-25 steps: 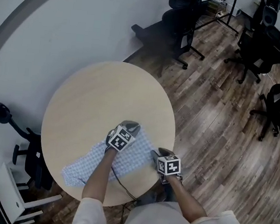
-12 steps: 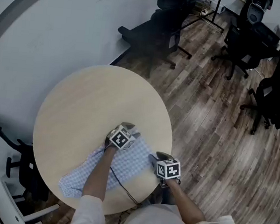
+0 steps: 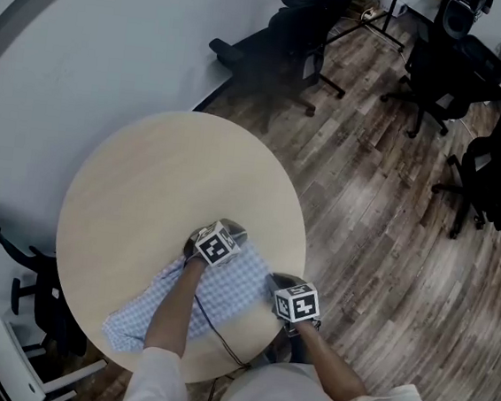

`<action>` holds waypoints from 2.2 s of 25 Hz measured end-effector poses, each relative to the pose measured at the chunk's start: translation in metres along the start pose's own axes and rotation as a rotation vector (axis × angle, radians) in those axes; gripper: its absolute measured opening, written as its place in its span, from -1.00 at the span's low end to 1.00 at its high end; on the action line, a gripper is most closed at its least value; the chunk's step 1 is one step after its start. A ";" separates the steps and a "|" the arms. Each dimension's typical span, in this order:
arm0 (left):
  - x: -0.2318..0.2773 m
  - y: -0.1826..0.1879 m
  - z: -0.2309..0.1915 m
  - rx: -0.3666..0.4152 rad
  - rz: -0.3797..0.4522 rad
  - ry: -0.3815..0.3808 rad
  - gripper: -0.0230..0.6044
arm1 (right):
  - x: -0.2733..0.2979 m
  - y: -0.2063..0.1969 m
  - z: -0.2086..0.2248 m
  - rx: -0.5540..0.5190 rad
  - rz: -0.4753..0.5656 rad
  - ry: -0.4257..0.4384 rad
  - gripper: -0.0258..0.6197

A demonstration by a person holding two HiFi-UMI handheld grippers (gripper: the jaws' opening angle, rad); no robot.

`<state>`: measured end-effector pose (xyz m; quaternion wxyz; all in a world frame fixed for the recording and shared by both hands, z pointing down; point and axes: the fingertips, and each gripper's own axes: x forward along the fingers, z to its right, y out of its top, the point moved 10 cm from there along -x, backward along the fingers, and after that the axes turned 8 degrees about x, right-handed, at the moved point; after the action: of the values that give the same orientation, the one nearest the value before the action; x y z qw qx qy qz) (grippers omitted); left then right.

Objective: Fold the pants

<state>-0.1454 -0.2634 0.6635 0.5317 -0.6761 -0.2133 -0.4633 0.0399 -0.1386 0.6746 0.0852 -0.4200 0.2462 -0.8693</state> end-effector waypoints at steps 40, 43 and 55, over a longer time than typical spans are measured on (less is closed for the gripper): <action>-0.095 0.079 0.020 -0.023 0.304 0.245 -0.77 | -0.120 0.052 -0.038 -0.236 0.342 -0.023 -0.81; -0.120 0.031 0.032 -0.079 0.299 0.274 -0.77 | -0.100 0.029 -0.082 -0.278 0.308 0.014 -0.81; -0.116 -0.131 0.064 -0.311 0.226 0.261 -0.77 | 0.008 -0.063 -0.161 -0.388 0.020 0.056 -0.81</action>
<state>-0.2779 -0.1358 0.6321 0.4928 -0.7037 0.0084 -0.5118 -0.0854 -0.0300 0.6271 0.0043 -0.4020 0.4155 -0.8159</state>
